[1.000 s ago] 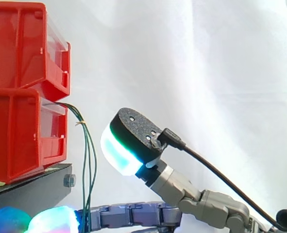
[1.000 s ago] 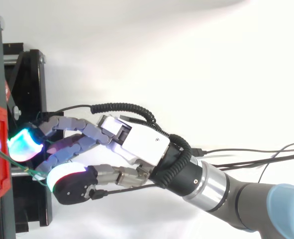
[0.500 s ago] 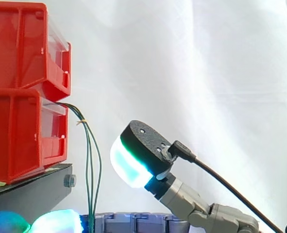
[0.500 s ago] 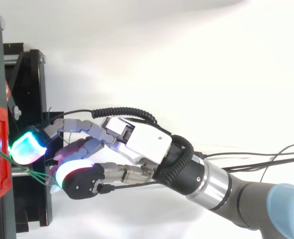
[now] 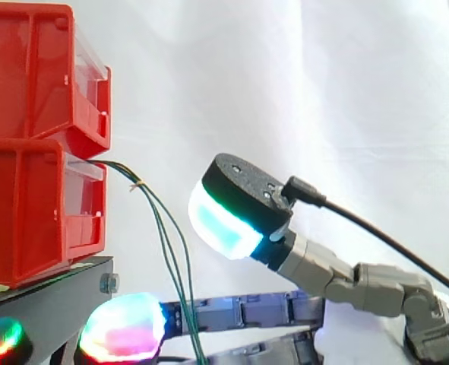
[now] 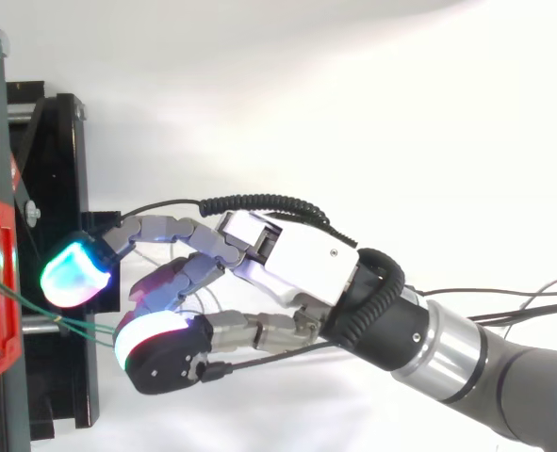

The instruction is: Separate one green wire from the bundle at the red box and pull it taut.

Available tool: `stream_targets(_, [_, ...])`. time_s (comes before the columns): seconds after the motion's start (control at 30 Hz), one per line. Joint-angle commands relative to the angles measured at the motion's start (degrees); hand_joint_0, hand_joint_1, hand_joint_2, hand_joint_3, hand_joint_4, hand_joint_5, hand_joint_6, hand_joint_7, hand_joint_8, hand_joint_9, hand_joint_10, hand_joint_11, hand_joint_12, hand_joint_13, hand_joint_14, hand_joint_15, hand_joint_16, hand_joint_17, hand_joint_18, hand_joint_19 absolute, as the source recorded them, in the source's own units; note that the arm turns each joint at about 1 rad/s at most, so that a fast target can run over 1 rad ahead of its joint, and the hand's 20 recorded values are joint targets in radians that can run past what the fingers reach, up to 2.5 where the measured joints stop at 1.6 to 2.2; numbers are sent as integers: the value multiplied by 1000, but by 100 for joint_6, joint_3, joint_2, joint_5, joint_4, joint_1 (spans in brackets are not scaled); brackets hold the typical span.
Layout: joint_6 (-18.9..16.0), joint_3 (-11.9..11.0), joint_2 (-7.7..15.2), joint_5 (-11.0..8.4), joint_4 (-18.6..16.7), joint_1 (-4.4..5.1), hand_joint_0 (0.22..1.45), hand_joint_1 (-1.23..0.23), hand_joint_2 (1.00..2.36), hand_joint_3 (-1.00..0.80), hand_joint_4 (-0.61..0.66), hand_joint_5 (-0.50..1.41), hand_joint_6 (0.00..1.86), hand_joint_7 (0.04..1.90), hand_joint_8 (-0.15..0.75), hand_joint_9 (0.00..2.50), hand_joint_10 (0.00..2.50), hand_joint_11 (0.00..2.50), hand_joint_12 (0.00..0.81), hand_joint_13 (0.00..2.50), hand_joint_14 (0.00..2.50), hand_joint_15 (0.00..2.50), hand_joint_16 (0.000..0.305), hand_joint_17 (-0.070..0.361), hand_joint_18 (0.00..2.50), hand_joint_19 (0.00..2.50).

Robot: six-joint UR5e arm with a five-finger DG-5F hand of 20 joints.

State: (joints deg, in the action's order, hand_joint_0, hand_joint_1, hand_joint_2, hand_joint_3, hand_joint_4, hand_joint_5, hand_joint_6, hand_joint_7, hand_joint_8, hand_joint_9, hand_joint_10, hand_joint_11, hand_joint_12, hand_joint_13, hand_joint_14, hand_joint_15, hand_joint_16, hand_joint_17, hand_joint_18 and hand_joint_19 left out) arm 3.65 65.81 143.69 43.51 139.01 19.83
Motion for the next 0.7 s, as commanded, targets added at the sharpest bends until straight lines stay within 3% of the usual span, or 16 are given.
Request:
stream_targets(0.0, [39, -24, -69, -9, 39, 12, 485, -600, 1000, -500, 147, -249, 502, 797, 306, 1166, 20, 716, 418, 1070, 16, 422, 60, 134, 766, 374])
stream_targets(0.23, [48, -200, -69, -36, 162, 47, 529, -668, 1000, -500, 149, -218, 502, 936, 276, 1177, 19, 830, 399, 1068, 19, 456, 55, 124, 773, 413])
stream_targets(0.4, [-66, -385, -69, -36, 663, 47, 560, -693, 1000, -500, 135, -193, 502, 1049, 269, 1182, 22, 852, 393, 1074, 18, 475, 53, 119, 772, 426])
stream_targets(0.67, [-172, -402, -69, -44, 751, 56, 579, -691, 1000, -500, 115, -174, 502, 1118, 261, 1221, 21, 897, 379, 1082, 19, 486, 51, 116, 789, 437])
